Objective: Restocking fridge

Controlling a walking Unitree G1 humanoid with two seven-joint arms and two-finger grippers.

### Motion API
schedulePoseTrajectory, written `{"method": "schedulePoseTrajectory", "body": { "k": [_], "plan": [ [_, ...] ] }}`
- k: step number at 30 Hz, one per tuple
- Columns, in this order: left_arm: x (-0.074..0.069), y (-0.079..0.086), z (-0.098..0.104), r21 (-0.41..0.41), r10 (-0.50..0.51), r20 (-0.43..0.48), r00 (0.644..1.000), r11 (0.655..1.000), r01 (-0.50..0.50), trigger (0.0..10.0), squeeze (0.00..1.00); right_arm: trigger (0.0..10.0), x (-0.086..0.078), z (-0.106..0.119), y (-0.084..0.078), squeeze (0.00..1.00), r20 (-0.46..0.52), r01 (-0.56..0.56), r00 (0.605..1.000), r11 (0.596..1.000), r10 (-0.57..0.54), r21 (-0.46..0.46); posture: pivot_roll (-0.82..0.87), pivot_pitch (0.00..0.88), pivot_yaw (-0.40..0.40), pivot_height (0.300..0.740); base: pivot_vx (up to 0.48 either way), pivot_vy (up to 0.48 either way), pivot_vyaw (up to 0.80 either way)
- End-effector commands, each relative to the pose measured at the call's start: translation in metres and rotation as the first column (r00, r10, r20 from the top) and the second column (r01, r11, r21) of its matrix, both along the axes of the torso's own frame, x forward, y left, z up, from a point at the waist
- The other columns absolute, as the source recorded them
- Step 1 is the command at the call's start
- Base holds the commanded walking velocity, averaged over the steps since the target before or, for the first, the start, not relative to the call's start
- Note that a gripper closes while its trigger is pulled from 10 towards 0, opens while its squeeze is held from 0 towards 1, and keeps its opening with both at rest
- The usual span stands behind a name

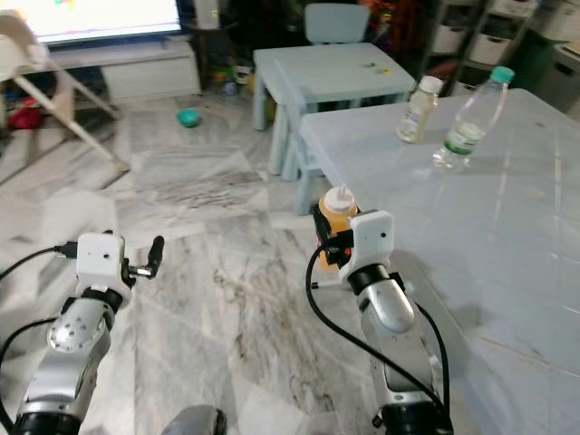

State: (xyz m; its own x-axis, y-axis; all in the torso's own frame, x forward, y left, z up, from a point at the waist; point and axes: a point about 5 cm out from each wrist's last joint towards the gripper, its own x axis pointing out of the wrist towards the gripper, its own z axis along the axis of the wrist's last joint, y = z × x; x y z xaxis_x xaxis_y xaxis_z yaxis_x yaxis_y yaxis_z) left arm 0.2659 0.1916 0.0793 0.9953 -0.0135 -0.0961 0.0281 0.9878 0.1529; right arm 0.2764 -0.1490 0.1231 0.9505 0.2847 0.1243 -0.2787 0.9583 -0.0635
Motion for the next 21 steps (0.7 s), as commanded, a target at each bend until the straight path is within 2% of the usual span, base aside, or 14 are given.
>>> {"method": "schedulePoseTrajectory", "body": {
  "k": [1,7,11,17,21],
  "plan": [
    [0.001,0.0,0.0,0.002,0.006,0.017,1.0,1.0,-0.006,10.0,0.0,10.0,0.003,0.0,-0.006,0.0,0.014,0.019,1.0,1.0,-0.018,-0.023,0.02,0.0,-0.024,0.74,0.0,0.0,0.79],
    [-0.007,0.016,-0.011,-0.016,0.082,-0.005,0.997,0.997,-0.082,10.0,0.0,10.0,0.005,-0.002,-0.013,0.0,0.012,0.058,0.998,0.998,-0.058,-0.034,0.02,0.0,-0.023,0.74,0.0,0.0,0.79],
    [-0.01,0.017,-0.012,-0.004,0.095,0.002,0.995,0.995,-0.095,10.0,0.0,10.0,-0.001,-0.01,-0.014,0.0,-0.014,0.062,0.998,0.997,-0.062,-0.035,0.03,0.0,-0.029,0.74,0.0,0.0,0.79],
    [-0.008,0.017,-0.011,-0.006,0.116,0.028,0.993,0.993,-0.116,10.0,0.0,10.0,-0.001,-0.01,-0.007,0.0,-0.002,0.017,1.0,0.998,-0.017,-0.053,0.03,0.0,-0.037,0.74,0.0,0.0,0.79],
    [-0.006,0.017,-0.016,-0.024,0.12,0.011,0.993,0.993,-0.12,10.0,0.0,10.0,0.003,-0.002,-0.001,0.0,0.045,-0.042,0.998,0.991,0.048,-0.126,0.03,0.0,-0.042,0.74,0.0,0.0,0.79]
  ]
}}
